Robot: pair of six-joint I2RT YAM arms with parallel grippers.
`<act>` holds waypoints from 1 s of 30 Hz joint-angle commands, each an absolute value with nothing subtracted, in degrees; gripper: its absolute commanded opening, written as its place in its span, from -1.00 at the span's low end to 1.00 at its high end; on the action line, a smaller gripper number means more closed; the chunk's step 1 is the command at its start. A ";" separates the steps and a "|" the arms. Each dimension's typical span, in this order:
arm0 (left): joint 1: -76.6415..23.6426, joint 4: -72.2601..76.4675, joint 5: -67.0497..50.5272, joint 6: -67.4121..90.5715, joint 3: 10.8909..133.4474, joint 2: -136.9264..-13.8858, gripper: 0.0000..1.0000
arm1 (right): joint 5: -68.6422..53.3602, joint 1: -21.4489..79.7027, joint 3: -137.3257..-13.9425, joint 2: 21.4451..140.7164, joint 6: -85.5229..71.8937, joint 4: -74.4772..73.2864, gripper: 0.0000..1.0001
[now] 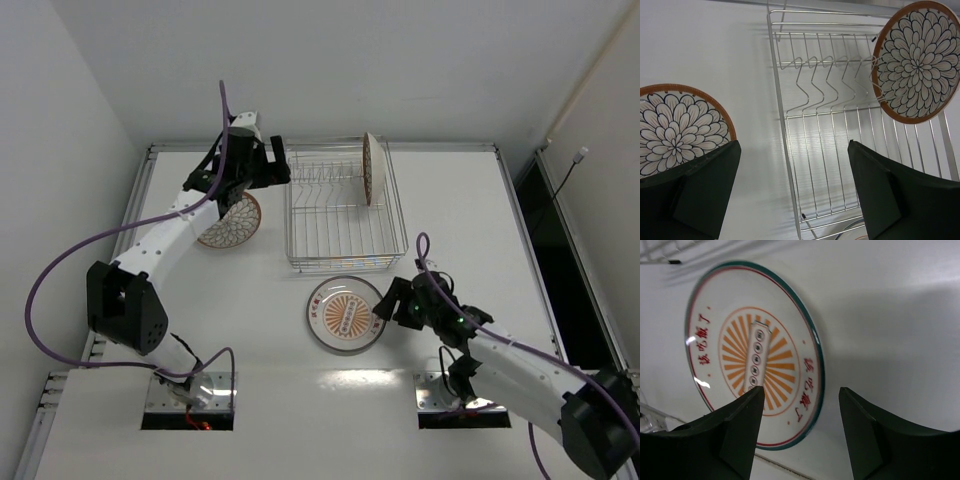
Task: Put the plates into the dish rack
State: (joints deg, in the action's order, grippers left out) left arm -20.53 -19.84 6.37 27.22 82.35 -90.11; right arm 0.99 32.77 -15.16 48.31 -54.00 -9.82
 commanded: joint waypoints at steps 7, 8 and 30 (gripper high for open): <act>-20.04 -18.72 6.50 27.07 84.73 -88.07 0.74 | -4.82 33.05 -7.30 52.55 -64.95 7.70 0.20; -20.04 -18.72 6.50 27.07 84.73 -88.07 0.74 | -6.49 33.05 -7.29 55.34 -65.65 9.74 0.20; -20.04 -18.72 7.65 27.07 84.73 -87.54 0.74 | -4.24 34.97 -10.10 55.40 -68.03 3.85 -1.00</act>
State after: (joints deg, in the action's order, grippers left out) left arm -20.53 -20.12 6.92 27.24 82.35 -90.08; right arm -10.33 33.78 -6.68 63.05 -70.35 16.86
